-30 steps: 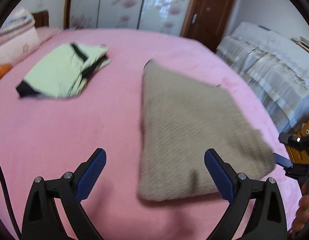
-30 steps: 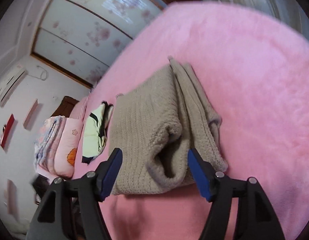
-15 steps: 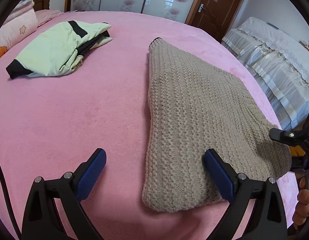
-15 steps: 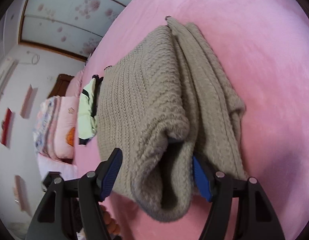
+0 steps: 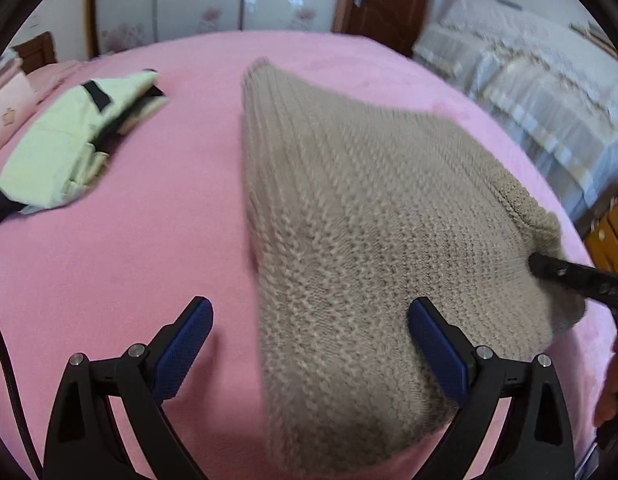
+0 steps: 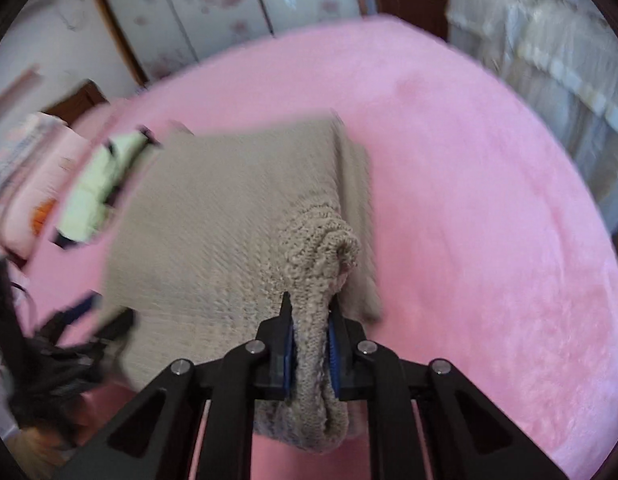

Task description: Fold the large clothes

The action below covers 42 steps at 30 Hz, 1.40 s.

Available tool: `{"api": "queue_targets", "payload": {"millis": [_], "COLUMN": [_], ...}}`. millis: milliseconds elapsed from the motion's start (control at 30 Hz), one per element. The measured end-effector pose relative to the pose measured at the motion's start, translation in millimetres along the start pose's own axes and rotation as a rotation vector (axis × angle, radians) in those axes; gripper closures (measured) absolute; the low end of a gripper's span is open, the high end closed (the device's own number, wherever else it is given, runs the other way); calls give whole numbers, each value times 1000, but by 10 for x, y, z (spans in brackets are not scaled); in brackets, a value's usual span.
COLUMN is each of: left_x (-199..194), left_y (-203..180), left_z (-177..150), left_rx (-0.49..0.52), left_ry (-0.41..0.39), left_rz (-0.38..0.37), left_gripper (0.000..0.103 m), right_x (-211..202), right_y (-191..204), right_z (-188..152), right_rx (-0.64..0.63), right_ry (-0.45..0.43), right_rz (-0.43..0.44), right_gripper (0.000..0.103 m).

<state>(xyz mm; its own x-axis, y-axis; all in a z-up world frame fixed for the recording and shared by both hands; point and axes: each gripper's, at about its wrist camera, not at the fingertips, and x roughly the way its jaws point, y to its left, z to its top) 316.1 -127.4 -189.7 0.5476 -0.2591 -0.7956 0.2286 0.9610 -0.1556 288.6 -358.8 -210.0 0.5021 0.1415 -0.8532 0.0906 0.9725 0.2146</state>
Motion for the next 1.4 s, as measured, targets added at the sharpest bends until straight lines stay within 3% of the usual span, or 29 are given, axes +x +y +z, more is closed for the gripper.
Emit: {"api": "queue_targets", "payload": {"millis": [167,300,500,700,900,933,1000,1033,1233,1400], "left_x": [38,-2,-112,295,639,688,772,788,842,705], "left_y": [39,183,423,552,632,631,599,568,353,347], "left_z": [-35,77,464,997,1286,1316,1353,1362,1334,1390], "left_rx": [28,10,-23,-52,-110,-116,-107,-102,-44,-49], "left_ry": [12,59,45,65,91,95,117,127,101,103], "left_rz": [-18,-109,-201,-125,-166,-168,-202,-222,-122,-100], "left_gripper": [5,5,5,5,6,12,28,36,35,34], "right_x": [-24,-193,-493,78,721,763,752,721,795,572], "right_y": [-88,-94,-136,-124,-133,-127,-52,-9,-24,-15], "right_z": [-73,25,462,1177,1512,1515,1514,1514,1410,1434], "right_rx": [56,48,34,80,145,150,93,54,23,58], "right_ry": [-16,7,-87,-33,52,49,25,14,17,-23], "right_rz": [51,57,103,94,85,91,5,-38,-121,-140], "right_gripper": [86,65,49,49,50,52,91,91,90,71]}}
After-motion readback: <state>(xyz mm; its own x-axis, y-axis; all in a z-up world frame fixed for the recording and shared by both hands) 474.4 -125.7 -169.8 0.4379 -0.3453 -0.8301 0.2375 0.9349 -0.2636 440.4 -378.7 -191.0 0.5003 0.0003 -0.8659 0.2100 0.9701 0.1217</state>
